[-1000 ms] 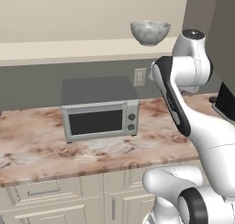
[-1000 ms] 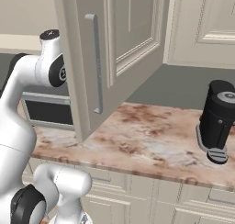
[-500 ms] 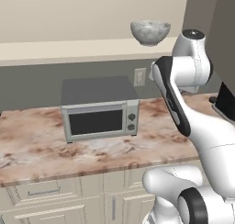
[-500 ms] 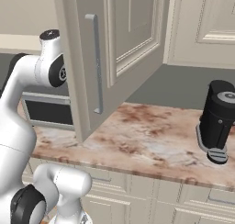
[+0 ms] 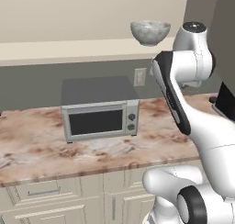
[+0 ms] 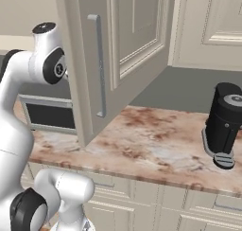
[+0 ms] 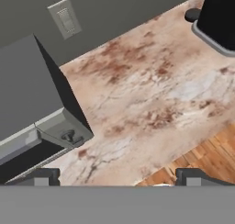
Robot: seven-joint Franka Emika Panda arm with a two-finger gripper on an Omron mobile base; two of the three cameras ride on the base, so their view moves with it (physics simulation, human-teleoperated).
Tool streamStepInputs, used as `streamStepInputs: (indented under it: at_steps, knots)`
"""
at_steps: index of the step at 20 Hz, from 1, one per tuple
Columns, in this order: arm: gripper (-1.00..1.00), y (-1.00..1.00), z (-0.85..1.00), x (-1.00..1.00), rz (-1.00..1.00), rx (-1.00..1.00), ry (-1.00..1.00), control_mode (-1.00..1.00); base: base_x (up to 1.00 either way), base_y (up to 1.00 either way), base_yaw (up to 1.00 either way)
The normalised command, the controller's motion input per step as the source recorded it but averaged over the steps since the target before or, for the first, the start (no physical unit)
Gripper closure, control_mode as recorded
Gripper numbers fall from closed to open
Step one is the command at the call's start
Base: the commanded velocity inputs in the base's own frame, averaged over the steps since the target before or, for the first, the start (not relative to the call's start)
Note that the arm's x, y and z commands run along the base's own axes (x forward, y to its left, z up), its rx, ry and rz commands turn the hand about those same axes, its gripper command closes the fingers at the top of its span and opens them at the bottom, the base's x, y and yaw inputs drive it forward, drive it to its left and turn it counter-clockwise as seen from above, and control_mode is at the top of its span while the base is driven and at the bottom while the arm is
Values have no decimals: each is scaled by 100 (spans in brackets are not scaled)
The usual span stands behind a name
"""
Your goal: Move the bowls from the cabinet to the plates on the dining table.
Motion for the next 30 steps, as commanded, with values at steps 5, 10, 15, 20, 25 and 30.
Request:
streamStepInputs:
  at_steps: [5,10,15,20,25,30]
  knots:
    - [-100,4,31,-1,1,-13,0,-100,0,0,0]
    - [-100,12,24,0,13,-21,0,-100,0,0,0]
    - [-100,1,25,0,22,-20,0,-100,0,0,0]
    - [-100,0,25,0,25,-18,0,-100,0,0,0]
    - [-100,0,13,0,28,-15,0,-100,0,0,0]
    - [-100,0,15,0,26,-17,-3,-100,0,0,0]
